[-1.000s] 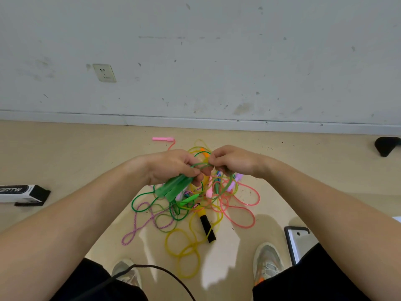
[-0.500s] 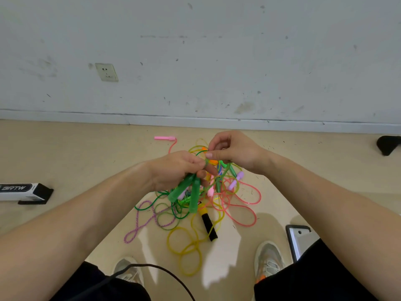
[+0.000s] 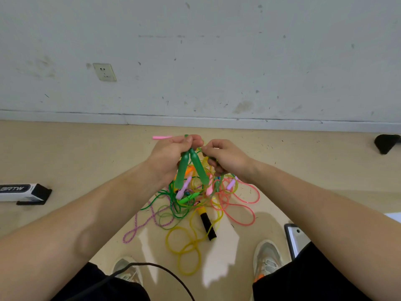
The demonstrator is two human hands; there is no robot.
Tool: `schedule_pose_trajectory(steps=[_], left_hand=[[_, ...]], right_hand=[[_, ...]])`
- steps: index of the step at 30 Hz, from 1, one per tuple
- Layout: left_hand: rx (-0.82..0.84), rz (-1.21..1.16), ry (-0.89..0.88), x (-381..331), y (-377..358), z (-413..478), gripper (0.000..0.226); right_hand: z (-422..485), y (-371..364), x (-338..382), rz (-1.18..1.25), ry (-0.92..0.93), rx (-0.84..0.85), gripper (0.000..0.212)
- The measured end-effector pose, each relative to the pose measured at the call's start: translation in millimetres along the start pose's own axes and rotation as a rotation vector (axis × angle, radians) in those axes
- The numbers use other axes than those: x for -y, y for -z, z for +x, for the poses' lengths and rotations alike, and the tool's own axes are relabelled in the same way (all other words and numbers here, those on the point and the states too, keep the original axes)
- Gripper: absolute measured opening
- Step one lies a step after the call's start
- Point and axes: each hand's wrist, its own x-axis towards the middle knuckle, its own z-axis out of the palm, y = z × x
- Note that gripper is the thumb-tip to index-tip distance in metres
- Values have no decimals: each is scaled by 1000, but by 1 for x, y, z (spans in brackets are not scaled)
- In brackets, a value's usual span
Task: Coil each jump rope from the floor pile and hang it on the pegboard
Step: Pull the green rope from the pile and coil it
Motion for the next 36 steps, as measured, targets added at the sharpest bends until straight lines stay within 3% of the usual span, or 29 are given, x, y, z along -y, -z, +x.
schedule_pose_trajectory(steps=[4, 9, 18, 21, 29, 33, 36], left_hand=[[-49, 32, 21, -2, 8, 5, 18], [-87, 27, -55, 2, 11, 10, 22], [-311, -91, -177, 2, -10, 10, 18], [-350, -163, -117, -2, -18, 11, 19], [-281, -160, 20, -8, -18, 13, 22], [-296, -191, -8, -6, -14, 16, 23], [-345, -178, -3, -8, -11, 21, 26]], right_hand=[[-4, -7, 4, -29, 24, 3, 15], [-9, -17, 7, 118, 10, 4, 5], [-20, -43, 13, 401, 82, -57, 21], [-16, -48, 9, 308, 161, -150, 27], [-13, -51, -4, -347, 448, -348, 27], [-13, -56, -6, -534, 540, -278, 25], [-18, -67, -8, -539, 518, -192, 39]])
